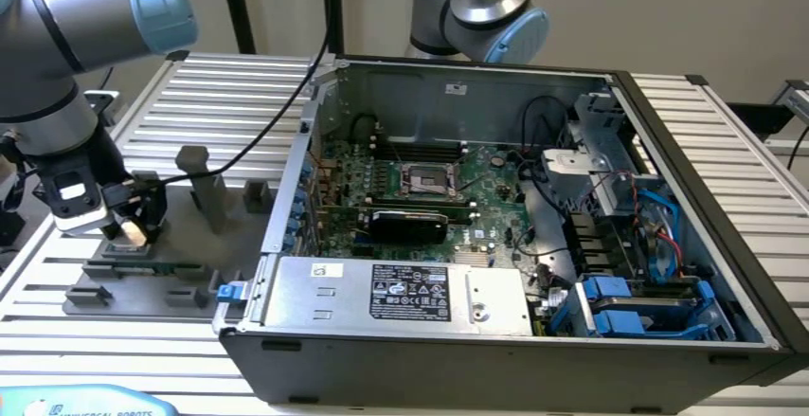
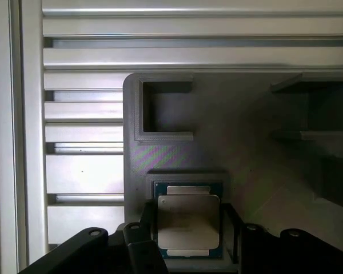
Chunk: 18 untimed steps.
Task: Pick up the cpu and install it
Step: 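Pick up the cpu and move it towards the insertion slot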
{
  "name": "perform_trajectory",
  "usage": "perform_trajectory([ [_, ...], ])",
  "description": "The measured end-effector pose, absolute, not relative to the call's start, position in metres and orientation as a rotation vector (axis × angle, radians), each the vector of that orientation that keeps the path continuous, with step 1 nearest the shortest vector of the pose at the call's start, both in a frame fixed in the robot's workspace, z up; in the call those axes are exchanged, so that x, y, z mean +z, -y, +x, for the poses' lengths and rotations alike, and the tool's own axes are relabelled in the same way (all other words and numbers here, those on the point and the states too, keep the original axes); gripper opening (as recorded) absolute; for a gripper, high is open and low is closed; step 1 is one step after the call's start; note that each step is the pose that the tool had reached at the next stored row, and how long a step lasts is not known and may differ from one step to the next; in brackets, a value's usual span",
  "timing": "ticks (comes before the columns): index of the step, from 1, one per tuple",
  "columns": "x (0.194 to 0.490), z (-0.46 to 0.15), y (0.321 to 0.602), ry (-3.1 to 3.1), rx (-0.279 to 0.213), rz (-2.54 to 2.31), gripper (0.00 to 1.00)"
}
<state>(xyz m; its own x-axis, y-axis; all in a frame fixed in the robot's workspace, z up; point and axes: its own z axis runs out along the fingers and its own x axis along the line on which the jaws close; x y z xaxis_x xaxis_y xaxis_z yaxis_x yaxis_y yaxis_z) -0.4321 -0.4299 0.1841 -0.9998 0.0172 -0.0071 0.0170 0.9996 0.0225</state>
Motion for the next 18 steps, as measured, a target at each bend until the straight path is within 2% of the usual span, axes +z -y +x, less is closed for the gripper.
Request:
perform_trajectory([
  [3, 0.1845, -0.4321, 0.4299, -3.135, 0.035, 0.027, 0.56],
  [4, 0.1848, -0.4320, 0.4299, -3.135, 0.035, 0.027, 0.62],
  [12, 0.1858, -0.4317, 0.4299, -3.137, 0.035, 0.027, 0.62],
  [14, 0.1859, -0.4318, 0.4299, -3.137, 0.035, 0.027, 0.60],
  [15, 0.1859, -0.4318, 0.4299, -3.137, 0.035, 0.027, 0.55],
  [18, 0.1859, -0.4317, 0.4299, -3.137, 0.035, 0.027, 0.55],
])
